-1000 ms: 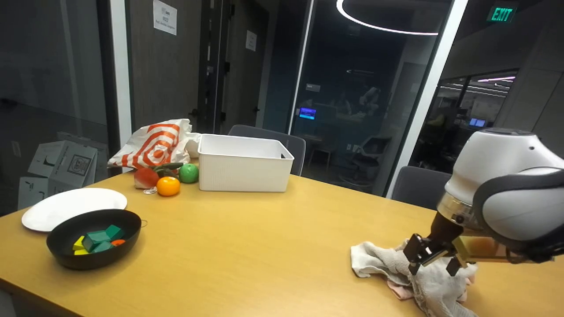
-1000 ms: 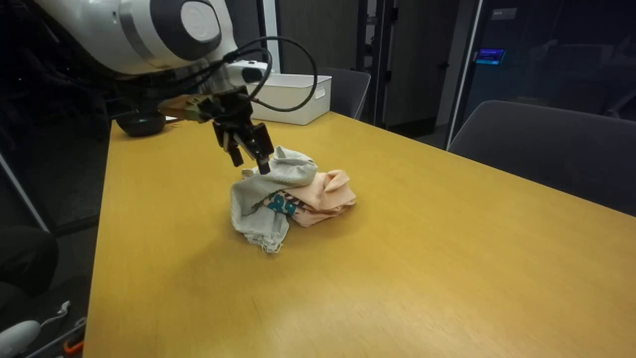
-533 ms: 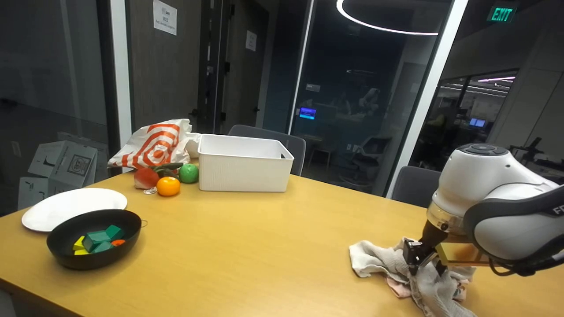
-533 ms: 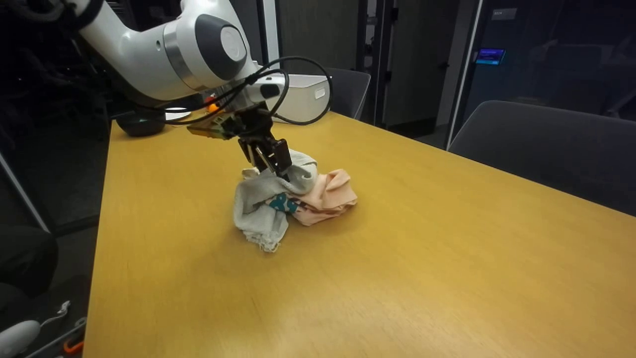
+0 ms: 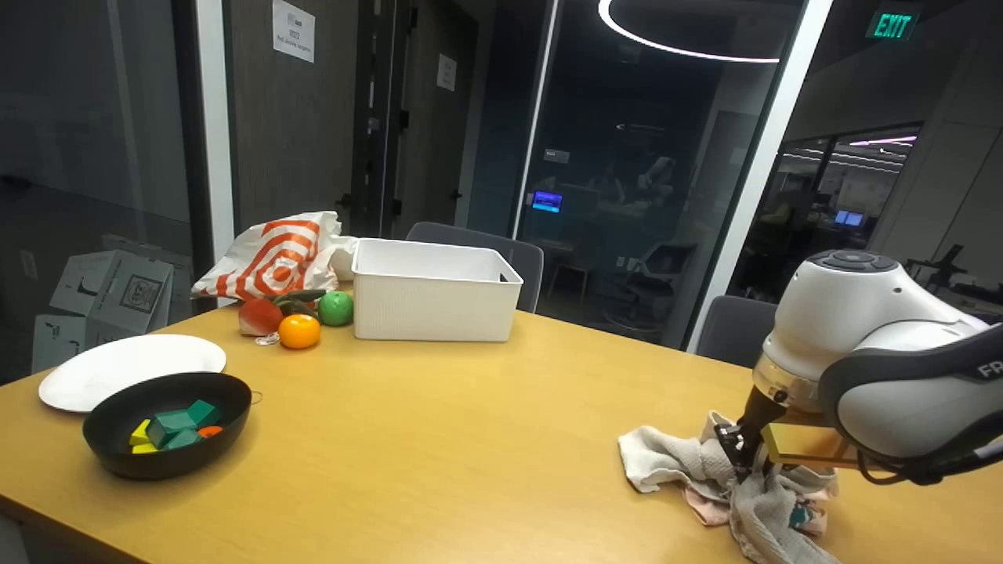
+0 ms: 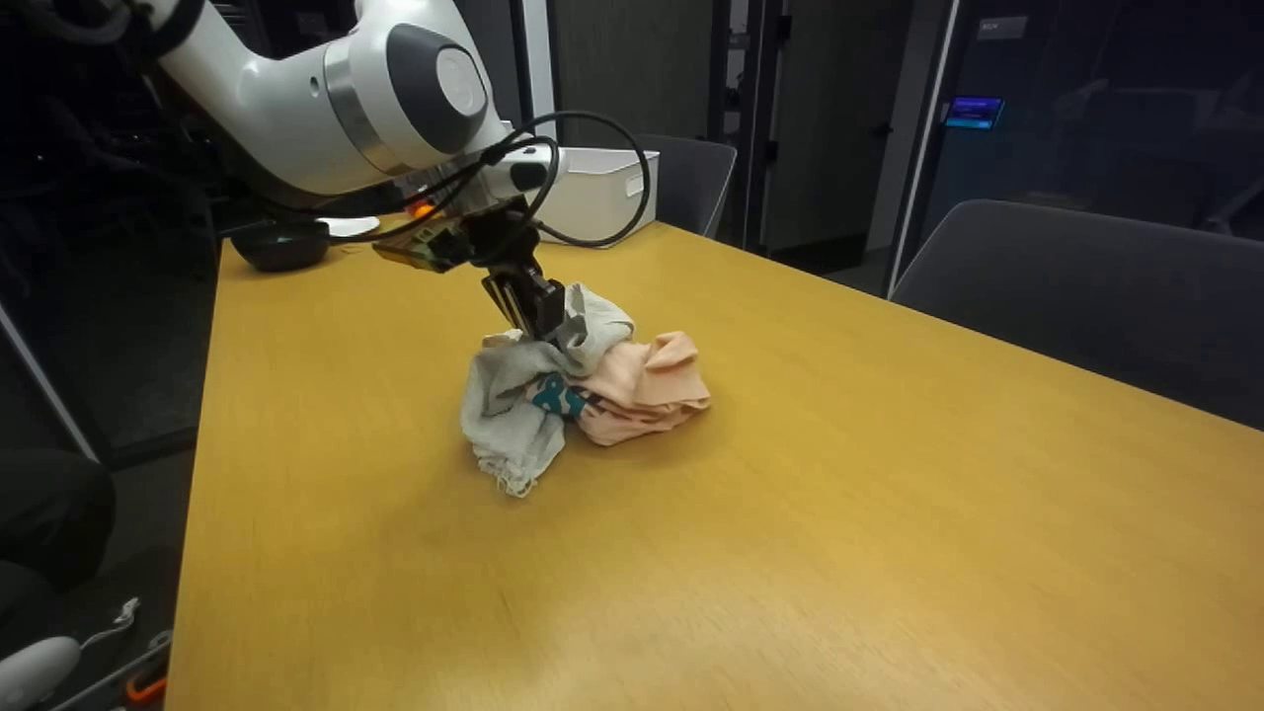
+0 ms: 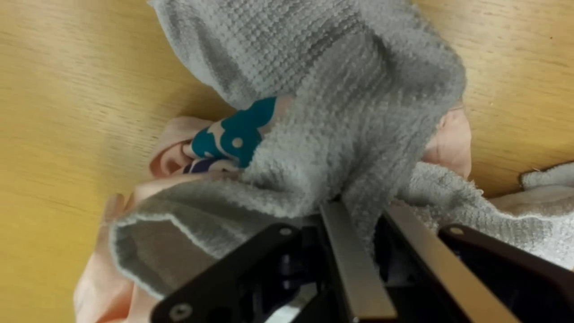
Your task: Move the white towel to the left
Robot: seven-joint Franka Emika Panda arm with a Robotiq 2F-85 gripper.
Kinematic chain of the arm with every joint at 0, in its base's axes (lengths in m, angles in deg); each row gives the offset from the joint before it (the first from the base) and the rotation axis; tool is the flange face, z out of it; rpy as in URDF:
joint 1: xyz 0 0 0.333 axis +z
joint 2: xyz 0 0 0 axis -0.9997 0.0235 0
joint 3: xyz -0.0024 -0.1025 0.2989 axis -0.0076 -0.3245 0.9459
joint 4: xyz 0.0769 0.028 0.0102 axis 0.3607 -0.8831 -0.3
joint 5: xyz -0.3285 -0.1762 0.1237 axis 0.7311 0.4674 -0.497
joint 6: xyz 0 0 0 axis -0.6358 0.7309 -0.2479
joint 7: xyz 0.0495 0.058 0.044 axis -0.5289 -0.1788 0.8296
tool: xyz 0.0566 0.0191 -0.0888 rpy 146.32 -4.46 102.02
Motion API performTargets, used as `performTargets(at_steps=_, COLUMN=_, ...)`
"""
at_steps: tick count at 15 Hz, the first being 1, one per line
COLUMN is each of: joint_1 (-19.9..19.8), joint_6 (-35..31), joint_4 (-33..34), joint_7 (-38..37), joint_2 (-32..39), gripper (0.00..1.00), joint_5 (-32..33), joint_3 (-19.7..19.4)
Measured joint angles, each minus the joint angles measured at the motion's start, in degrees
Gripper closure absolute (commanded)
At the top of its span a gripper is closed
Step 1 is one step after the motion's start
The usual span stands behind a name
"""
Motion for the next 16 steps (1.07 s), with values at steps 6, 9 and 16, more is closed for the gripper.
performTargets(at_steps=6, joint_1=0.70, joint_6=1.91, joint_4=2.56, joint_7=-8.29, joint_2=-5.45, gripper=0.94, joint_5=10.90, joint_3=-0.24)
performTargets(at_steps=9, joint_1=0.86, joint_6=2.19, joint_4=4.83, joint_7=-12.01, joint_2=-8.82, gripper=0.94, joint_5=15.85, joint_3=1.29)
performTargets(at_steps=16, joint_1=0.84, joint_6=11.93, joint_4=11.37, joint_7=-21.84, joint_2=-10.70, gripper=0.93, joint_5=22.86, joint_3=4.69)
